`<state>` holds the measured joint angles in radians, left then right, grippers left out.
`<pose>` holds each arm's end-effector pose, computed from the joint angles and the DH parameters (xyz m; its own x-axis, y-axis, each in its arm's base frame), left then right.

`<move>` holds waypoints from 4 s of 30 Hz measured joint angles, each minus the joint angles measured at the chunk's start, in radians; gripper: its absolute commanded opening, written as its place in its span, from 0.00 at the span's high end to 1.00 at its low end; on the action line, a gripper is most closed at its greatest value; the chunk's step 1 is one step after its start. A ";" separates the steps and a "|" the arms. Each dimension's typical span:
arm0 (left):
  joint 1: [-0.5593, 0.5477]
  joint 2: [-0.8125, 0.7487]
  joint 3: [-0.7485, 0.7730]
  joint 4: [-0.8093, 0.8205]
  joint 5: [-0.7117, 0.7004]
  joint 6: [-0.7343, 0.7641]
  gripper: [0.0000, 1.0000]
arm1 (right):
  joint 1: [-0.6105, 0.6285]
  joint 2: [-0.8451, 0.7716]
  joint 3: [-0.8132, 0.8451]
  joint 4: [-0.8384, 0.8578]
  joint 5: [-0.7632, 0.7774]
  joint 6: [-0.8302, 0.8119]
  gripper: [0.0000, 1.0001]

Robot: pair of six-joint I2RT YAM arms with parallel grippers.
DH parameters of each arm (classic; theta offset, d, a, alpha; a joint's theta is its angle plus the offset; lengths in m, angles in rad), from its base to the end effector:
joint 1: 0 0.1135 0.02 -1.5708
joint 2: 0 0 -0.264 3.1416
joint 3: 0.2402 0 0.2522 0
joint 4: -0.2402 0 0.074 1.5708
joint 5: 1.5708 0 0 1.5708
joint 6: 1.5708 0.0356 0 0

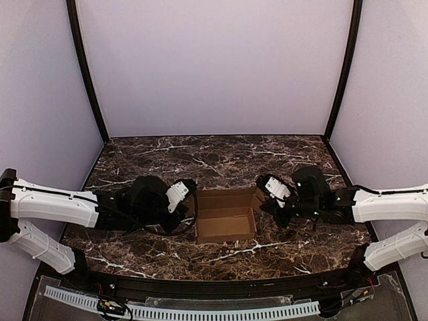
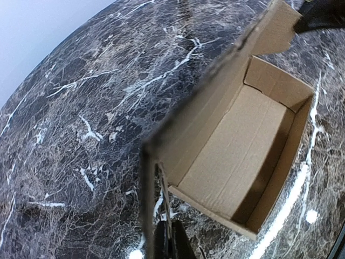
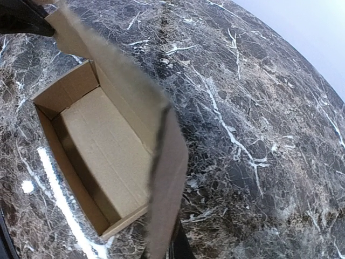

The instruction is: Fold the paper box

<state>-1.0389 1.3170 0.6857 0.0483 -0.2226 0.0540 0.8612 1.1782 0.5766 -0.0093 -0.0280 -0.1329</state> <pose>0.1476 -0.2353 0.2130 -0.2385 0.5091 -0.8270 0.7611 0.6269 0.1664 0.1587 0.1863 0.2054 -0.2680 -0.5153 -0.8140 -0.8160 0.5706 -0.0926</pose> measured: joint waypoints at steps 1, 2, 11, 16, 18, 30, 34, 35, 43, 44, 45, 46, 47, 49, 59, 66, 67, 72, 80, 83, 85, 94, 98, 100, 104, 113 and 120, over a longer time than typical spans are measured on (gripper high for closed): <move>0.000 0.008 0.014 -0.010 -0.010 -0.029 0.99 | 0.018 0.000 0.002 -0.002 0.019 0.021 1.00; 0.000 0.018 0.031 -0.025 -0.023 -0.069 0.99 | 0.037 0.000 0.003 -0.003 0.039 0.041 1.00; -0.002 0.091 0.111 -0.102 -0.058 -0.347 0.99 | 0.220 0.060 0.052 -0.015 0.277 0.264 1.00; -0.028 0.114 0.123 -0.103 -0.088 -0.428 0.99 | 0.285 0.112 0.074 0.006 0.387 0.383 1.00; -0.040 0.120 0.126 -0.103 -0.105 -0.457 0.99 | 0.305 0.135 0.084 0.019 0.427 0.421 1.00; -0.130 0.141 0.116 -0.086 -0.206 -0.558 0.99 | 0.400 0.198 0.069 0.065 0.602 0.568 1.00; -0.159 0.146 0.087 -0.042 -0.232 -0.585 0.99 | 0.428 0.197 0.042 0.087 0.634 0.609 1.00; -0.163 0.147 0.081 -0.033 -0.239 -0.592 0.99 | 0.436 0.196 0.034 0.093 0.642 0.621 1.00; -0.190 0.148 0.036 0.049 -0.278 -0.665 0.99 | 0.477 0.212 0.010 0.111 0.696 0.713 1.00; -0.191 0.148 0.034 0.052 -0.280 -0.669 0.99 | 0.481 0.216 0.010 0.111 0.700 0.719 1.00; -0.192 0.147 0.034 0.054 -0.282 -0.672 0.99 | 0.484 0.219 0.010 0.111 0.705 0.725 1.00; -0.193 0.147 0.034 0.054 -0.283 -0.674 0.99 | 0.488 0.221 0.010 0.111 0.709 0.732 1.00; -0.194 0.147 0.034 0.054 -0.283 -0.676 0.98 | 0.491 0.221 0.010 0.111 0.712 0.737 1.00; -0.194 0.144 0.034 0.048 -0.283 -0.676 0.98 | 0.494 0.221 0.010 0.110 0.716 0.741 1.00; -0.198 0.113 0.046 -0.019 -0.235 -0.679 0.96 | 0.500 0.220 0.010 0.106 0.721 0.743 1.00; -0.198 0.109 0.047 -0.013 -0.199 -0.698 0.96 | 0.500 0.220 0.014 0.103 0.721 0.740 1.00; -0.198 0.109 0.047 -0.012 -0.195 -0.702 0.96 | 0.500 0.220 0.014 0.102 0.721 0.740 1.00; -0.199 0.109 0.047 -0.011 -0.185 -0.727 0.96 | 0.503 0.220 0.016 0.098 0.721 0.737 1.00; -0.199 0.109 0.035 0.010 -0.183 -0.751 0.99 | 0.507 0.220 0.016 0.095 0.723 0.737 1.00; -0.199 0.109 -0.003 0.038 -0.191 -0.750 0.99 | 0.510 0.220 0.016 0.092 0.721 0.737 1.00; -0.199 0.109 -0.040 0.067 -0.196 -0.750 0.99 | 0.515 0.220 0.016 0.085 0.710 0.743 1.00; -0.209 0.116 -0.107 0.186 -0.209 -0.759 0.99 | 0.529 0.220 0.002 0.067 0.690 0.810 0.76; -0.212 0.135 -0.106 0.194 -0.210 -0.761 0.99 | 0.552 0.220 -0.001 0.058 0.682 0.835 0.64; -0.215 0.145 -0.102 0.193 -0.216 -0.761 0.99 | 0.568 0.220 -0.001 0.050 0.683 0.846 0.59; -0.223 0.170 -0.087 0.185 -0.240 -0.762 0.99 | 0.597 0.206 -0.001 0.004 0.698 0.877 0.49; -0.232 0.196 -0.054 0.140 -0.293 -0.772 0.99 | 0.645 0.024 -0.019 -0.166 0.723 0.951 0.38; -0.233 0.214 -0.029 0.112 -0.320 -0.772 0.99 | 0.651 -0.195 -0.056 -0.251 0.678 0.874 0.39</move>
<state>-1.2720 1.5311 0.6563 0.1604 -0.5426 -0.7181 1.5120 0.9836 0.5205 -0.2607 0.6495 0.7406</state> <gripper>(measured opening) 0.010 0.629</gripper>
